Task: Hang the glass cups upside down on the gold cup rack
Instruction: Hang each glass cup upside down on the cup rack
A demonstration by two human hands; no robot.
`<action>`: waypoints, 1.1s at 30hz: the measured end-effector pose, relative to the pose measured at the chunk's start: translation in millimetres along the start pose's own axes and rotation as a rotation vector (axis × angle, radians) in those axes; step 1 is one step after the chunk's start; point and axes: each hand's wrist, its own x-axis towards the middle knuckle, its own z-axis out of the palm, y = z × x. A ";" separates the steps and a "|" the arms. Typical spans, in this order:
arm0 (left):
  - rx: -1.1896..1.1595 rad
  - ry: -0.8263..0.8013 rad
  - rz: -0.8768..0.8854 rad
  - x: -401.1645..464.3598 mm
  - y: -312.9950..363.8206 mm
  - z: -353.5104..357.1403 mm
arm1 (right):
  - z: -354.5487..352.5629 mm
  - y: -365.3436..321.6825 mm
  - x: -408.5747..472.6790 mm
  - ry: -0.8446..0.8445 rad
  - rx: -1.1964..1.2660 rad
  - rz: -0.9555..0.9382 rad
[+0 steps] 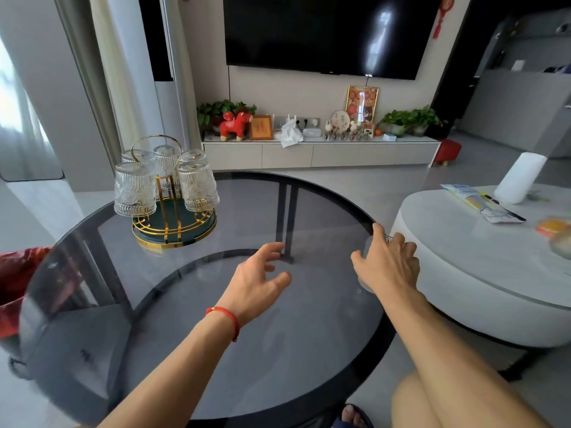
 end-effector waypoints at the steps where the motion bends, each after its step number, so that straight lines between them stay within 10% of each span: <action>1: -0.005 -0.003 -0.006 0.7 -0.9 1.3 | 0.4 -0.3 -0.2 -0.005 0.003 -0.001; 11: -0.252 0.116 -0.255 12.5 -12.9 0.4 | -1.0 -59.0 -33.4 -0.124 0.411 -0.332; 18: -0.757 0.127 -0.382 10.3 -18.2 -49.1 | 11.9 -130.0 -50.4 -0.528 1.331 0.027; 27: -0.542 0.388 -0.152 13.9 -43.9 -108.1 | 5.1 -187.0 -41.9 -0.936 0.970 -0.547; 33: -0.658 0.601 -0.233 32.7 -71.1 -143.6 | -0.2 -233.8 -19.6 -0.501 1.008 -0.607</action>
